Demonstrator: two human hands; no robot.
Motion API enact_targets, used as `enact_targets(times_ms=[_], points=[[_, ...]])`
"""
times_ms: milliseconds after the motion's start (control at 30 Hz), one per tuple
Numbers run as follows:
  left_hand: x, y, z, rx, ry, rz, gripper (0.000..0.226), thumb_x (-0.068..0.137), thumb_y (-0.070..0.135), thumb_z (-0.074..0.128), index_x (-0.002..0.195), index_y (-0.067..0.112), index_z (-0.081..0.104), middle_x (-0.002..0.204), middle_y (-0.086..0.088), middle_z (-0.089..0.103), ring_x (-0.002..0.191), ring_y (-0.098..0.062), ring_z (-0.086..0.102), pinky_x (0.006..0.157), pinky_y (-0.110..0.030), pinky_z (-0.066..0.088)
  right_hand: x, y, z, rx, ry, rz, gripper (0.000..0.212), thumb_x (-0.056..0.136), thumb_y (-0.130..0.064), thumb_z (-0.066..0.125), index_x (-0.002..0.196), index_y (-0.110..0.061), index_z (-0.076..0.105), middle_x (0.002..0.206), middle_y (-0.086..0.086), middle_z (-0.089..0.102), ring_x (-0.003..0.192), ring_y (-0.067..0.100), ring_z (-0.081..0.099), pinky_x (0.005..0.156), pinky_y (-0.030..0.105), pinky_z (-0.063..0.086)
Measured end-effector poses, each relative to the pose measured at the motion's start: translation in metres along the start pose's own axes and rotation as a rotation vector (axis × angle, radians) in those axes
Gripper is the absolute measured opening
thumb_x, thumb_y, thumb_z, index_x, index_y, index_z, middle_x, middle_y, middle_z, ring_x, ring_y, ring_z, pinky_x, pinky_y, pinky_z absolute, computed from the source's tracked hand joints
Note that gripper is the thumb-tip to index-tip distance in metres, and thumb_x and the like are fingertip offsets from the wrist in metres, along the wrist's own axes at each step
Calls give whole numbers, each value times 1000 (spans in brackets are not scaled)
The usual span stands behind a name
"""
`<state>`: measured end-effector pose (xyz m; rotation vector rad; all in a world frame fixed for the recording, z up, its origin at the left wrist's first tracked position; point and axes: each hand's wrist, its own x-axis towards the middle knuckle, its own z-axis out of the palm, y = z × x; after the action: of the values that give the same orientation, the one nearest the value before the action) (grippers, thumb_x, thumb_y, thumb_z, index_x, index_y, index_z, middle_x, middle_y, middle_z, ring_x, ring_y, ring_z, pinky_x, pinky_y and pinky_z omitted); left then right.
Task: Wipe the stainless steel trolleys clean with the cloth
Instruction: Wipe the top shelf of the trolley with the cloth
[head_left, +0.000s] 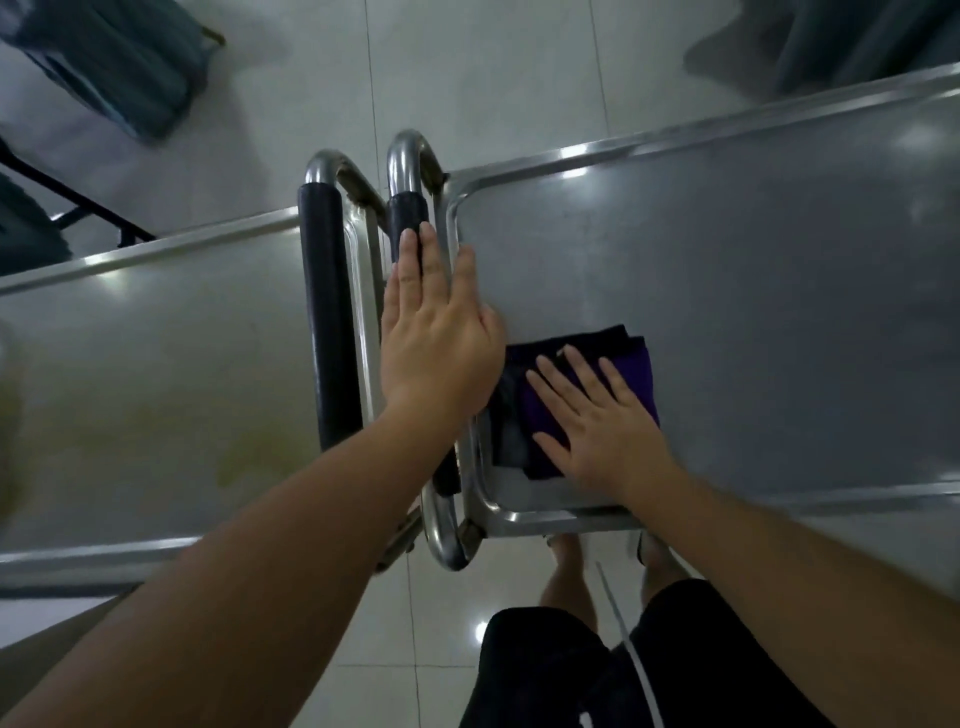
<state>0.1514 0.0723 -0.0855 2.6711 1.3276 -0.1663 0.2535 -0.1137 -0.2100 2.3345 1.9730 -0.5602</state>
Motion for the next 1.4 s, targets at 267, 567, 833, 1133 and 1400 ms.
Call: enact_targets(times_ms=[267, 567, 833, 1133, 1400], points=[[-1, -1, 1, 103, -2, 63, 66, 108, 52, 10, 169, 25, 7, 176, -3, -18, 159, -24, -26, 126, -42, -19, -120, 65, 4, 20, -81, 213, 76, 102, -64, 28, 166, -27, 15, 173, -6, 15, 161, 20, 6, 127, 51, 19], [-13, 31, 11, 332, -70, 476, 56, 111, 28, 34, 164, 15, 25, 173, -11, 20, 161, -30, 15, 128, -46, 8, -141, 111, -10, 35, -156, 309, 76, 99, -70, 11, 156, -38, -27, 168, -15, -21, 158, 16, -17, 130, 44, 2], [-56, 144, 37, -93, -254, 238, 59, 109, 44, 35, 163, 21, 27, 170, -4, 28, 156, -26, 26, 125, -46, 22, -157, 130, 8, 54, -77, 305, 71, 103, -67, 9, 163, -35, -13, 172, -14, -11, 159, 17, -15, 129, 49, -2], [-77, 265, 70, -228, -288, 69, 60, 110, 45, 35, 165, 22, 24, 173, -3, 22, 159, -24, 19, 126, -45, 21, -218, 247, 5, 62, -5, 287, 70, 104, -64, 21, 166, -33, 10, 173, -13, 8, 161, 17, 3, 129, 51, 11], [-57, 327, 93, -227, -194, -105, 62, 110, 42, 40, 166, 19, 25, 174, -7, 20, 160, -27, 16, 128, -47, 19, -286, 381, 0, 16, 60, 351, 69, 105, -63, 18, 166, -35, 4, 173, -13, 6, 161, 16, 3, 128, 52, 12]])
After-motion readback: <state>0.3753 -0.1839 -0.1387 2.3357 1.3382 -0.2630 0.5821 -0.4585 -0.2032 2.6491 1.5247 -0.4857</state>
